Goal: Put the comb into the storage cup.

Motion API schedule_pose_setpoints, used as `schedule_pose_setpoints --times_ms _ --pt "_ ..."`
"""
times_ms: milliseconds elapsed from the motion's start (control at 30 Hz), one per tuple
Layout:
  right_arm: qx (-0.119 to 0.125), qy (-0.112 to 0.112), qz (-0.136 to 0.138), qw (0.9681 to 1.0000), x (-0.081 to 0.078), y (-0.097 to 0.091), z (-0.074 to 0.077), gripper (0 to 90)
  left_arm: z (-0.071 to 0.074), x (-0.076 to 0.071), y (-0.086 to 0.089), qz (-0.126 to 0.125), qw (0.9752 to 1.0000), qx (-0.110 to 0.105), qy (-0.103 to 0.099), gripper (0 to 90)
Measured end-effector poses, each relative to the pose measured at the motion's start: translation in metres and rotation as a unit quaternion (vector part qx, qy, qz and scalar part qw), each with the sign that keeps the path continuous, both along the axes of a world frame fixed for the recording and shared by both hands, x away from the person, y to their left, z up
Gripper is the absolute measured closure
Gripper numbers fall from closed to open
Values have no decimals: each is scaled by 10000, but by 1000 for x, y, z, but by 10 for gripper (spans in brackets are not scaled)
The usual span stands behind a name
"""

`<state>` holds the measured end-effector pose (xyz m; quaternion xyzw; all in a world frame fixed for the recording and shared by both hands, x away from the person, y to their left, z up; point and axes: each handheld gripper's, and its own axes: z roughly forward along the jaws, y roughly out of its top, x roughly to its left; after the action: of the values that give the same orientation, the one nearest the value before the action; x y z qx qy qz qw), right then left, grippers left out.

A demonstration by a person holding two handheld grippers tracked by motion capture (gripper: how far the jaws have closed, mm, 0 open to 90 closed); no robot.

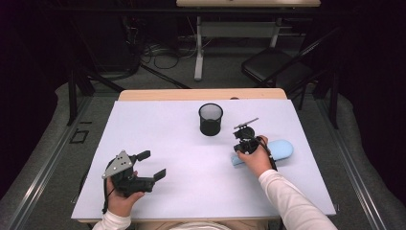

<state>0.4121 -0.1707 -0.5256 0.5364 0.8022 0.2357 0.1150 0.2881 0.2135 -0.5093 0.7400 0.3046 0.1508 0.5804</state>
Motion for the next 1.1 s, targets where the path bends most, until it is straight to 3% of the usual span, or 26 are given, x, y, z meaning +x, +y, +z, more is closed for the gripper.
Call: schedule_pose_setpoints --times_ms 567,600,633,1100 --pt "29 108 39 9999 -5 1 -6 888 0 0 -1 -11 10000 -10 3 80" --pt "120 -3 63 9999 -6 1 -9 889 -1 0 -1 -11 10000 -8 5 79" --pt "33 109 89 9999 -6 1 -7 889 0 0 -1 -5 10000 -1 10 80" --pt "102 85 229 9996 -23 -3 -6 890 -1 0 -1 -12 10000 -9 6 80"
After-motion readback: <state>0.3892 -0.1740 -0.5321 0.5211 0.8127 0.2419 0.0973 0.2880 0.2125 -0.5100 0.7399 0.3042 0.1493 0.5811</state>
